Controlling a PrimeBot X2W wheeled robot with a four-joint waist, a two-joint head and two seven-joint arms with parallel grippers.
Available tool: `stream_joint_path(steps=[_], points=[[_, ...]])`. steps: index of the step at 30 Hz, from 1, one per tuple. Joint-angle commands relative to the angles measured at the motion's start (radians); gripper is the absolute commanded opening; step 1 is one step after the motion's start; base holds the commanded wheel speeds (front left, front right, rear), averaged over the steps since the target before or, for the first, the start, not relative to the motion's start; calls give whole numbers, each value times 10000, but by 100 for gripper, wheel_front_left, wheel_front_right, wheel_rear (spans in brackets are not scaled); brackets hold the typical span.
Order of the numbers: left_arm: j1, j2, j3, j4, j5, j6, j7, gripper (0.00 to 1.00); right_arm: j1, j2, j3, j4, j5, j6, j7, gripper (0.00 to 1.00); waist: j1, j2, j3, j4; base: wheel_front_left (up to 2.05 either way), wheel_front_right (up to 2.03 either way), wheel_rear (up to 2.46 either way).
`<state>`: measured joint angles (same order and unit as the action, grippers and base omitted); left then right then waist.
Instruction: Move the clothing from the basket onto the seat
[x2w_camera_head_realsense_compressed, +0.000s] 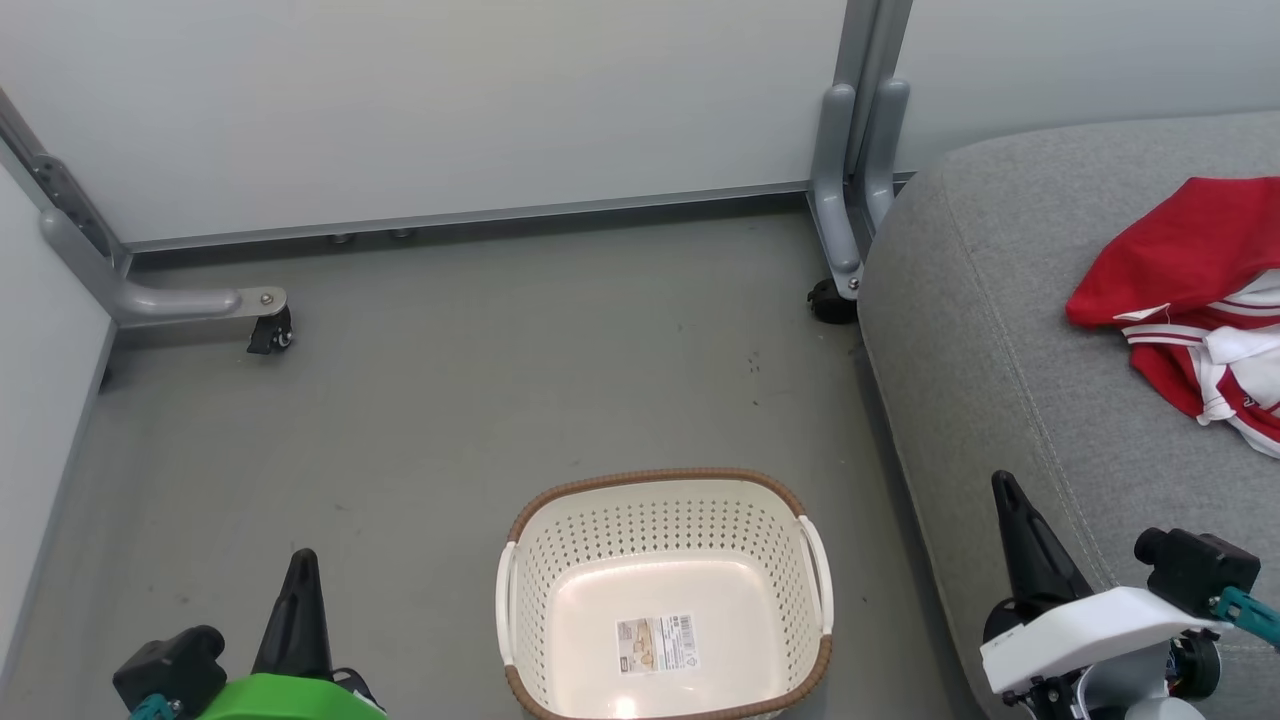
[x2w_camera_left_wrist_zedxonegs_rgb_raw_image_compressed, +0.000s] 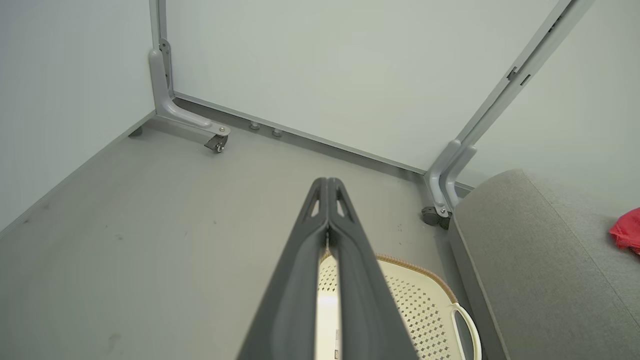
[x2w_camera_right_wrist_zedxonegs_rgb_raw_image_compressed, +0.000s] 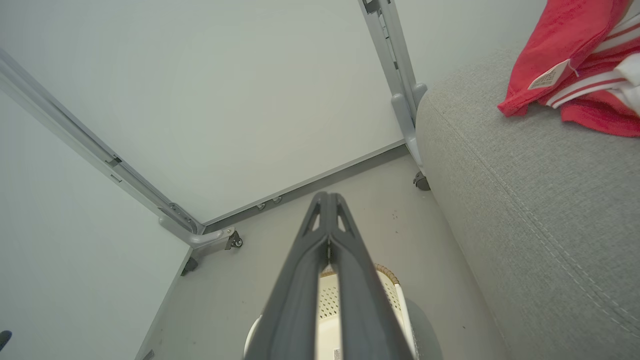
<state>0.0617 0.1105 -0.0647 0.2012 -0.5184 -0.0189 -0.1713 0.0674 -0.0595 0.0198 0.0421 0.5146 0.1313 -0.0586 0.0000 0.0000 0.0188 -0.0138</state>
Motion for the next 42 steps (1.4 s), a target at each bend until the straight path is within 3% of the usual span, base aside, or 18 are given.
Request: stream_joint_path(steps=[1,42], points=[[-338,12,122,-95,-454,-81,85,0,-326,-95,-31,-58,468,-2,31,0,0,0,-3,2,0,0,0],[-1089,-293,973,154,-5727,-625,1487,0,-1066,-256,-360,961,6026,-2,619,0,0,0,-62,54,0,0,0]])
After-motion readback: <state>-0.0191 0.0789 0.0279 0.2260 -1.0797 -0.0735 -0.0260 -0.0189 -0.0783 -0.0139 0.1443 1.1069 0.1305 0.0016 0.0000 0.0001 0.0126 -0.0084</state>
